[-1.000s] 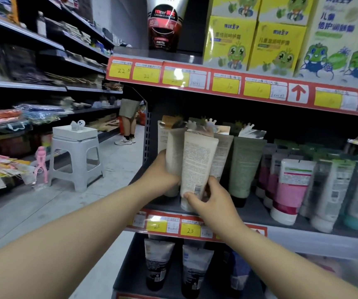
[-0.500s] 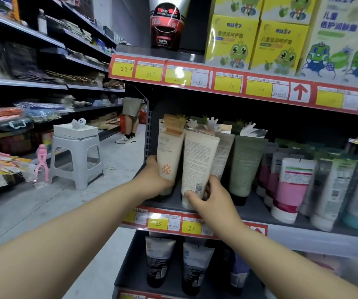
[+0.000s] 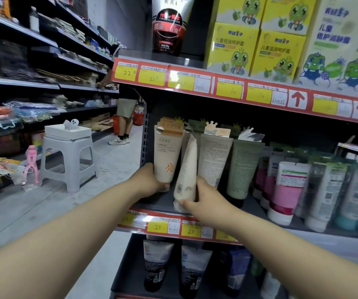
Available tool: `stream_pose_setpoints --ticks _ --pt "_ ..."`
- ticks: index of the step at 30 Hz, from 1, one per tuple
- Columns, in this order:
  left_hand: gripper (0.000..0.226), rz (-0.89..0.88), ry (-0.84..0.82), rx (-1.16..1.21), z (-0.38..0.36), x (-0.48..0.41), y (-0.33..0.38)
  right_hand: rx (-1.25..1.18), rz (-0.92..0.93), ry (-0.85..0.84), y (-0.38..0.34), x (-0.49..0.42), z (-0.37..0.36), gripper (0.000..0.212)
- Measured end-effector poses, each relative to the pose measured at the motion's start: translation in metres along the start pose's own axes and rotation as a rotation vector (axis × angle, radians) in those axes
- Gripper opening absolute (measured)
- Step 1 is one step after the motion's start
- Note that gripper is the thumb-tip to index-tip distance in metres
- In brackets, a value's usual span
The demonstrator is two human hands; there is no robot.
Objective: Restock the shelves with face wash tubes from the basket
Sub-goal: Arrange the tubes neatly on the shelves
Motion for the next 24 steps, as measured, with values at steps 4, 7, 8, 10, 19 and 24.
stream_pose_setpoints --ticks 4,7,8,10,19,24 --pt "0.047 -0.007 0.249 0.013 0.039 0.018 -0.001 -0.022 -0.042 0.084 0.0 -0.008 -0.008 0.054" --pt "0.027 -0.122 0.36 0.108 0.055 0.043 0.009 -0.019 -0.08 0.154 -0.002 -0.016 -0.012 0.061" --pt "0.026 -0.155 0.322 0.145 0.051 0.049 0.014 -0.001 -0.09 0.173 -0.003 -0.019 -0.014 0.063" --pt "0.029 -0.209 0.218 0.196 0.038 0.056 0.02 0.042 -0.13 0.208 -0.005 -0.026 -0.017 0.066" --pt "0.031 -0.185 0.127 0.226 0.02 0.064 0.018 0.108 -0.242 0.246 -0.003 -0.022 -0.023 0.05" --pt "0.029 -0.154 0.001 0.316 0.007 0.068 0.032 0.147 -0.234 0.243 0.01 -0.01 -0.005 0.069"
Point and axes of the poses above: each hand's wrist, its own x-axis away from the middle knuckle, its own z-axis out of the back of the hand, y = z × x, the point moved 10 cm from there along -x, towards the middle knuckle
